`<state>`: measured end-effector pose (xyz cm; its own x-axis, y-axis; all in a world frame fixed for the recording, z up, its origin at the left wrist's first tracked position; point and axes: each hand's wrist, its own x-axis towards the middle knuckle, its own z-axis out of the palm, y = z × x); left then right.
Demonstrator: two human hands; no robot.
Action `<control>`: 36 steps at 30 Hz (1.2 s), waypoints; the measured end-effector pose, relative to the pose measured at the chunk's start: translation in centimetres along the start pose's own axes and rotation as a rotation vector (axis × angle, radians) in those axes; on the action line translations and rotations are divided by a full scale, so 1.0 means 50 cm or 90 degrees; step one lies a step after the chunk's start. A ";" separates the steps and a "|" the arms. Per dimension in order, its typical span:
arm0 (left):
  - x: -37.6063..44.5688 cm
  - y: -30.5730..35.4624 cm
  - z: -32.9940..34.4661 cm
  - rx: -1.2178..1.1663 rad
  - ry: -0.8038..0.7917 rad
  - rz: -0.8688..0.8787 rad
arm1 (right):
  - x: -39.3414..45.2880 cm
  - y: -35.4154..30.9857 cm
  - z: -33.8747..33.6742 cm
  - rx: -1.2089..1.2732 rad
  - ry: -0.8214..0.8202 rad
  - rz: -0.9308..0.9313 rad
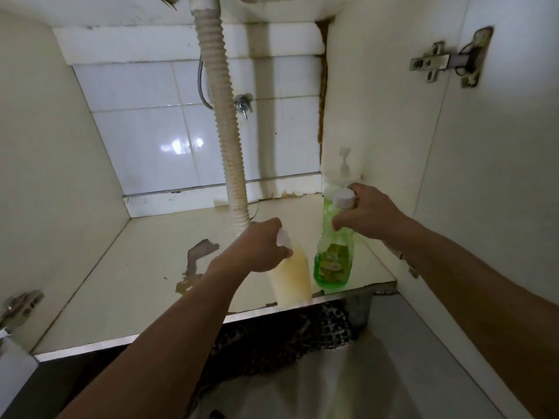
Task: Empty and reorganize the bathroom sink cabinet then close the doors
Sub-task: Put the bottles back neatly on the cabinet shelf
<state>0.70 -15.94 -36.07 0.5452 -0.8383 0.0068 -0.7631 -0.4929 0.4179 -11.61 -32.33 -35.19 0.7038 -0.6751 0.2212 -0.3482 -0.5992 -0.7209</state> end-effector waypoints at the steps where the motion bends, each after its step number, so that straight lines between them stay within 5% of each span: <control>1: 0.026 -0.003 0.005 0.001 0.008 -0.004 | 0.020 0.001 0.009 -0.006 -0.004 0.003; 15: 0.351 -0.061 0.050 -0.007 0.062 -0.040 | 0.312 0.046 0.079 0.021 -0.093 0.009; 26: 0.446 -0.090 0.059 0.002 0.062 -0.039 | 0.421 0.038 0.104 0.044 -0.138 0.117; 31: 0.450 -0.091 0.064 0.015 0.050 -0.040 | 0.424 0.012 0.108 -0.062 -0.067 0.079; 36: 0.431 -0.080 0.071 0.018 0.096 -0.035 | 0.348 -0.007 0.093 -0.070 0.111 -0.011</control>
<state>14.27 -32.87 -40.80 0.6306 -0.7665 0.1217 -0.7391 -0.5453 0.3954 3.66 -41.86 -34.13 0.5949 -0.7236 0.3501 -0.4095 -0.6476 -0.6426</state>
